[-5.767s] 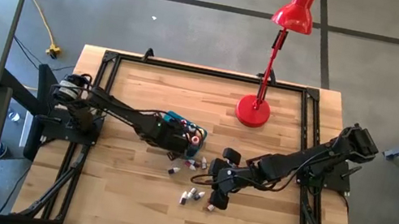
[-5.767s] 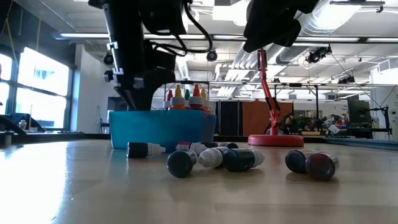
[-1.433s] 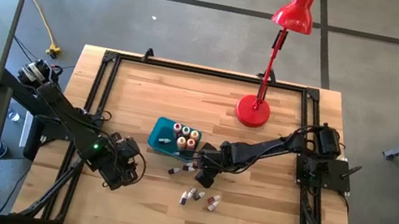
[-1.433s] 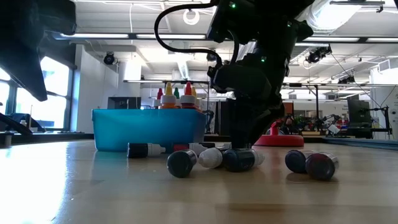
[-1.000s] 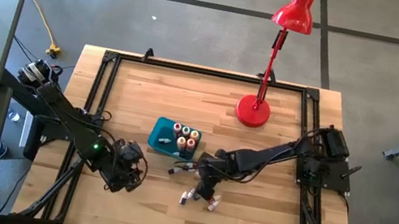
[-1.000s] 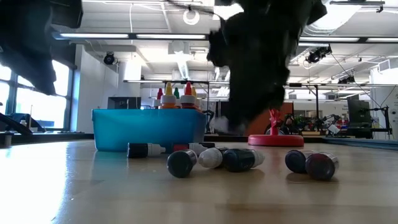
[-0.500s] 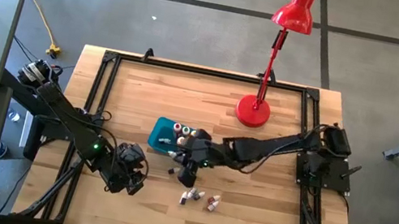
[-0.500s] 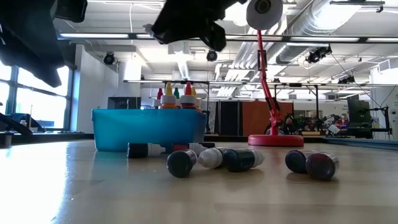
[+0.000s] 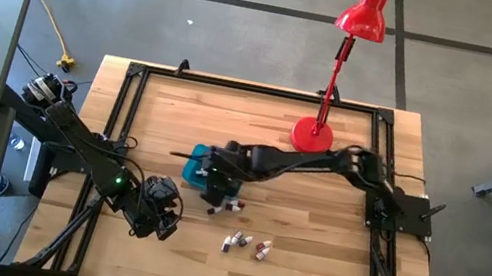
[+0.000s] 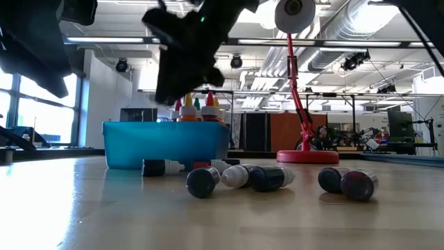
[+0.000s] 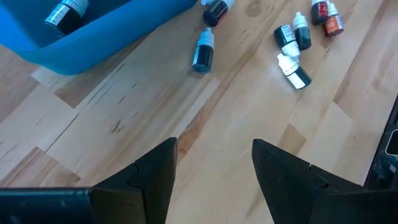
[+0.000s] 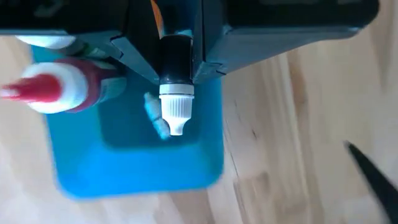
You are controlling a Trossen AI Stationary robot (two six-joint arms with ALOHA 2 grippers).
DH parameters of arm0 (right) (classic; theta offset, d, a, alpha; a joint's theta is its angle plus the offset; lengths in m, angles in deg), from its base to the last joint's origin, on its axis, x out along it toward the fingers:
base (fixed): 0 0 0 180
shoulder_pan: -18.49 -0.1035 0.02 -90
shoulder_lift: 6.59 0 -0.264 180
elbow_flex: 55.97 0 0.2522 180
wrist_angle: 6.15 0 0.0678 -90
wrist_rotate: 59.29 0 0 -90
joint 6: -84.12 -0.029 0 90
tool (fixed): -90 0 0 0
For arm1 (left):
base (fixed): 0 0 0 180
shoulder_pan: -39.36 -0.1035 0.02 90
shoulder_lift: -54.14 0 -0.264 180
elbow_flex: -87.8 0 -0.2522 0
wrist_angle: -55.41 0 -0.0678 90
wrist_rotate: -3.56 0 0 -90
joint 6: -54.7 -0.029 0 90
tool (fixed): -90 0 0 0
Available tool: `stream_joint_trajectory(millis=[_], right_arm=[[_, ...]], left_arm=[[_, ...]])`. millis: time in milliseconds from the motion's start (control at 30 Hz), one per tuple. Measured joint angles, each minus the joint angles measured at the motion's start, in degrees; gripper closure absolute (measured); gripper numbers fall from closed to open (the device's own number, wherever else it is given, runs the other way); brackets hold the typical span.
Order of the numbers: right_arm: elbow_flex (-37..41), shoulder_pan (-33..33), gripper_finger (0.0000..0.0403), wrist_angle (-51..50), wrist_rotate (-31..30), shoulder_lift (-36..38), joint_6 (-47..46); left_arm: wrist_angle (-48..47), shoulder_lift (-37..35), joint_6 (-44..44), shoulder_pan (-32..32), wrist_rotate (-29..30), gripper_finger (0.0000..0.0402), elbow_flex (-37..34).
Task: Pick & Place food coloring
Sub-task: Put the small green food coloring into the blue bin
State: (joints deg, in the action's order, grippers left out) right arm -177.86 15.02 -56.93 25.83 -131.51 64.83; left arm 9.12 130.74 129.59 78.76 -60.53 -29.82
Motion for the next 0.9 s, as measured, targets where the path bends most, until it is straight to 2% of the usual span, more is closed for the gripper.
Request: stream_joint_trajectory(millis=[167, 367, 600, 767, 900], right_arm=[[-3.97, 0.02, 0.0326, -2.00, 1.37, -3.37, 1.80], [-3.62, -0.78, 0.0296, -2.45, -3.48, -3.34, 6.92], [-3.67, -1.16, 0.0276, -2.26, -4.71, -3.02, 7.98], [-7.09, -1.79, 0.0275, -5.95, -4.14, -0.40, 8.73], [-11.53, -4.11, 0.0275, -13.92, -5.95, 2.16, 9.29]], left_arm=[[0.00, 0.00, 0.00, 0.00, 0.01, 0.0195, 0.00], [-0.02, 0.00, 0.00, 0.00, 0.00, 0.0195, 0.00], [0.00, 0.00, 0.00, 0.00, 0.02, 0.0195, 0.00], [0.01, 0.00, 0.01, 0.00, 0.02, 0.0195, 0.00], [0.11, 0.00, 0.00, 0.00, -0.18, 0.0195, 0.00]])
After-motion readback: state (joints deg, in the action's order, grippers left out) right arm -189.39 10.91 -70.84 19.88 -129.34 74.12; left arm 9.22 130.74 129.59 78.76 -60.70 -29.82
